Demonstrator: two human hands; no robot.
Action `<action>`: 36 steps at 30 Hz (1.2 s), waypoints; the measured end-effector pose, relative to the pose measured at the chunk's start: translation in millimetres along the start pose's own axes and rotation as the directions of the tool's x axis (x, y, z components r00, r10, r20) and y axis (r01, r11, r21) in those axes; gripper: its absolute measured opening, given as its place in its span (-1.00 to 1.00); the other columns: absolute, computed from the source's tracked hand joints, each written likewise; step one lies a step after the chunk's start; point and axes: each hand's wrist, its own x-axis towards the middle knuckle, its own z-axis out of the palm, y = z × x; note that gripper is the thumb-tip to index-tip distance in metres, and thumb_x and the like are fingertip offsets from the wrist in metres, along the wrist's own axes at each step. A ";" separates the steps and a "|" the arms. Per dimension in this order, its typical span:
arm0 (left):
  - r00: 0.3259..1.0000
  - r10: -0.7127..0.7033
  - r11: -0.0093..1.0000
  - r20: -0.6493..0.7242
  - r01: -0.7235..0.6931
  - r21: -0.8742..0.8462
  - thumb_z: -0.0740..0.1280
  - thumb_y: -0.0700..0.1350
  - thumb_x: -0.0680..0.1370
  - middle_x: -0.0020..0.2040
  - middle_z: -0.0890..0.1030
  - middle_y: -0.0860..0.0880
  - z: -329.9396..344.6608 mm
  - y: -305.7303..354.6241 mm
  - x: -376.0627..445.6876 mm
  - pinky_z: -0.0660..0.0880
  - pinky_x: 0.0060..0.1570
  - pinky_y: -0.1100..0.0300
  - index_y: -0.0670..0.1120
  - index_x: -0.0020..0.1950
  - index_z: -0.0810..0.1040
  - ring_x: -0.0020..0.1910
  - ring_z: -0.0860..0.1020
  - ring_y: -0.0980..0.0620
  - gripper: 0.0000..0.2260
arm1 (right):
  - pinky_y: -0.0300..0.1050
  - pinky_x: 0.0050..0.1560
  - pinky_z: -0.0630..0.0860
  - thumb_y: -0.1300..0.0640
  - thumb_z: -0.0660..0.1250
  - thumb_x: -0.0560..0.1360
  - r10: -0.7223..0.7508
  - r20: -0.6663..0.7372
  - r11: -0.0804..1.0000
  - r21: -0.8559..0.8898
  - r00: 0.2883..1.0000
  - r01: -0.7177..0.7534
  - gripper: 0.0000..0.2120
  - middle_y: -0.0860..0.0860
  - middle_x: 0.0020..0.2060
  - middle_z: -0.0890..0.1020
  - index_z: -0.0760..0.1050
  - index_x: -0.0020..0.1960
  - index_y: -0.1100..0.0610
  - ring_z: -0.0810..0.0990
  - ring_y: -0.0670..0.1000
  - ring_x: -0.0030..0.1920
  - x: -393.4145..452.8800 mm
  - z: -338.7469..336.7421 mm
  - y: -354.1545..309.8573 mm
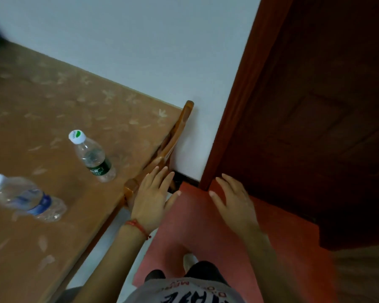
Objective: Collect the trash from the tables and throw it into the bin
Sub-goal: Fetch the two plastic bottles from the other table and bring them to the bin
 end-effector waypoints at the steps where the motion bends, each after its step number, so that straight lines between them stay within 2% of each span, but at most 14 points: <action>1: 0.999 -0.031 1.000 -0.022 0.031 0.006 -0.14 0.24 0.56 0.31 0.46 -0.20 -3.3 -0.4 3.2 0.32 0.30 -0.14 -0.20 0.29 0.44 0.35 0.35 -0.20 -0.35 | -0.10 0.38 0.14 -0.07 0.13 0.56 -0.044 0.011 0.999 0.006 0.999 0.044 -0.54 0.01 0.44 0.25 0.25 0.42 0.06 0.15 0.00 0.44 12.5 -4.2 -3.1; 7: 0.953 -0.276 0.955 -0.125 0.287 0.077 -0.16 0.21 0.57 0.28 0.50 -0.19 -23.0 -8.0 1.1 0.37 0.23 -0.13 -0.17 0.28 0.44 0.31 0.41 -0.21 -0.39 | -0.11 0.33 0.23 -0.06 0.15 0.55 -0.313 0.082 0.950 0.036 0.946 0.311 -0.54 0.04 0.42 0.30 0.29 0.39 0.11 0.20 -0.01 0.42 70.5 -8.0 -24.7; 13: 0.822 -0.534 0.829 -0.198 0.555 0.068 -0.14 0.21 0.57 0.27 0.50 -0.20 -30.1 -27.1 -37.5 0.40 0.23 -0.17 -0.18 0.27 0.45 0.30 0.41 -0.22 -0.39 | -0.02 0.25 0.37 -0.07 0.19 0.53 -0.570 0.115 0.822 0.109 0.814 0.560 -0.55 0.08 0.34 0.41 0.38 0.33 0.14 0.33 0.06 0.35 105.8 10.1 -63.5; 16: 0.740 -0.629 0.749 -0.239 0.659 0.070 -0.13 0.21 0.57 0.25 0.52 -0.22 -34.3 -36.6 -64.2 0.40 0.23 -0.12 -0.19 0.25 0.46 0.27 0.45 -0.23 -0.39 | 0.00 0.18 0.42 -0.06 0.22 0.52 -0.639 0.121 0.769 0.144 0.760 0.623 -0.56 0.11 0.31 0.45 0.42 0.30 0.16 0.38 0.09 0.32 111.1 19.9 -87.2; 18: 0.687 -0.675 0.698 -0.268 0.713 0.069 -0.14 0.21 0.57 0.24 0.53 -0.23 -38.9 -44.8 -80.1 0.36 0.24 -0.09 -0.20 0.25 0.47 0.24 0.47 -0.24 -0.38 | -0.01 0.16 0.43 -0.13 0.15 0.50 -0.681 0.135 0.732 0.154 0.720 0.663 -0.50 0.13 0.29 0.47 0.43 0.29 0.18 0.41 0.11 0.29 111.0 27.3 -104.1; 20: 0.640 -0.714 0.656 -0.283 0.753 0.051 -0.14 0.21 0.57 0.24 0.53 -0.23 -41.7 -55.3 -93.6 0.38 0.23 -0.13 -0.20 0.26 0.46 0.25 0.46 -0.25 -0.37 | 0.02 0.15 0.45 -0.15 0.11 0.49 -0.712 0.144 0.702 0.172 0.688 0.691 -0.47 0.14 0.27 0.48 0.44 0.27 0.19 0.43 0.12 0.28 111.4 35.4 -119.9; 24: 0.583 -0.747 0.606 -0.319 0.795 0.033 -0.14 0.21 0.57 0.22 0.54 -0.24 -46.8 -83.5 -114.0 0.41 0.19 -0.16 -0.22 0.24 0.46 0.25 0.46 -0.25 -0.37 | 0.05 0.24 0.39 -0.01 0.26 0.51 -0.733 0.155 0.679 0.202 0.662 0.705 -0.57 0.12 0.33 0.42 0.40 0.31 0.18 0.36 0.11 0.34 114.4 51.9 -150.4; 28: 0.541 -0.772 0.571 -0.333 0.821 0.009 -0.14 0.21 0.57 0.19 0.55 -0.25 -58.3 -109.0 -123.0 0.45 0.15 -0.13 -0.23 0.19 0.50 0.22 0.48 -0.25 -0.36 | 0.00 0.16 0.42 0.02 0.28 0.51 -0.751 0.149 0.660 0.191 0.643 0.727 -0.58 0.11 0.31 0.45 0.41 0.30 0.17 0.38 0.09 0.33 118.8 61.2 -173.3; 33: 0.508 -0.784 0.565 -0.356 0.822 -0.070 -0.12 0.25 0.54 0.20 0.55 -0.26 -66.6 -138.7 -123.2 0.42 0.16 -0.16 -0.25 0.21 0.48 0.23 0.47 -0.28 -0.32 | -0.04 0.13 0.41 0.05 0.30 0.50 -0.720 0.137 0.694 0.174 0.680 0.699 -0.59 0.13 0.30 0.46 0.42 0.29 0.19 0.39 0.10 0.32 128.9 71.3 -186.9; 36: 0.396 -0.822 0.524 -0.409 0.808 -0.271 0.07 0.24 0.46 0.28 0.47 -0.26 -68.7 -151.8 -118.0 0.30 0.29 -0.10 -0.26 0.30 0.39 0.33 0.36 -0.25 -0.34 | -0.06 0.14 0.39 0.03 0.28 0.51 -0.701 0.171 0.713 0.182 0.692 0.677 -0.59 0.09 0.32 0.43 0.40 0.31 0.17 0.36 0.07 0.33 132.6 77.6 -189.0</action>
